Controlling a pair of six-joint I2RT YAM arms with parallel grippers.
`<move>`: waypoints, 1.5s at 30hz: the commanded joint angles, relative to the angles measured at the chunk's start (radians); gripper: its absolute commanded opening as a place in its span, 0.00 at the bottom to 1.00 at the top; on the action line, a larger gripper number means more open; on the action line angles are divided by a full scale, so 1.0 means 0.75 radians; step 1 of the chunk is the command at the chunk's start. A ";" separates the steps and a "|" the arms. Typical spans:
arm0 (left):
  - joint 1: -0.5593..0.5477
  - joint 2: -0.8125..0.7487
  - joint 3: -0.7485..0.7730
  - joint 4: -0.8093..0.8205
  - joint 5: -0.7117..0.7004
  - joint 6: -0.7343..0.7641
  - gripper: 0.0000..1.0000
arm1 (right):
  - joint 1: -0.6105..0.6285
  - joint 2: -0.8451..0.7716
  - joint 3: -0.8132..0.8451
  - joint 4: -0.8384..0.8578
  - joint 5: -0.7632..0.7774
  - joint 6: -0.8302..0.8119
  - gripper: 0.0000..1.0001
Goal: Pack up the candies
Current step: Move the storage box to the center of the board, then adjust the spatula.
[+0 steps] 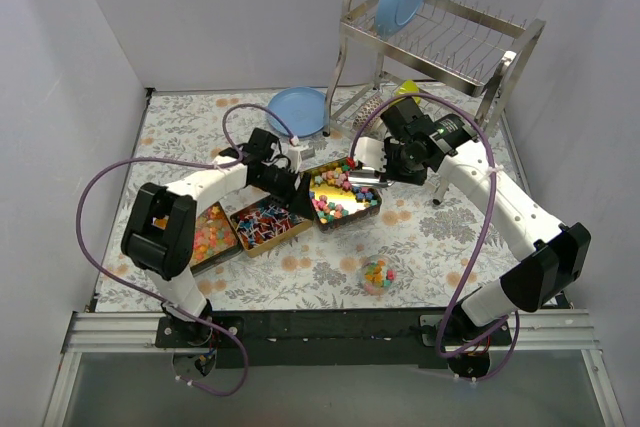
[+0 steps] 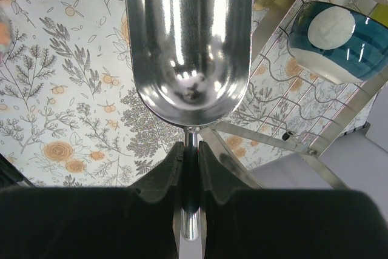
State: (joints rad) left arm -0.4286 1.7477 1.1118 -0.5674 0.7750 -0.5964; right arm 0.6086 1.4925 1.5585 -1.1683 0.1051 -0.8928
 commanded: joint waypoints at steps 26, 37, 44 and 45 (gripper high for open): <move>0.293 -0.346 -0.153 0.491 0.425 -0.669 0.50 | 0.332 0.327 0.423 0.054 -0.172 0.086 0.01; 0.301 -0.346 -0.229 0.527 0.411 -0.677 0.51 | 0.305 0.303 0.577 -0.027 -0.633 0.064 0.01; 0.406 -0.377 -0.088 0.372 0.398 -0.635 0.57 | 0.271 0.250 0.414 0.030 -0.564 -0.028 0.01; 0.448 -0.389 -0.027 0.334 0.364 -0.626 0.57 | 0.268 0.248 0.395 0.038 -0.545 -0.037 0.01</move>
State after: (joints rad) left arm -0.1745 1.4998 0.9665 -0.2401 1.1000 -1.1000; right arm 0.8120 1.7355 1.9068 -1.1461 -0.2672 -0.8726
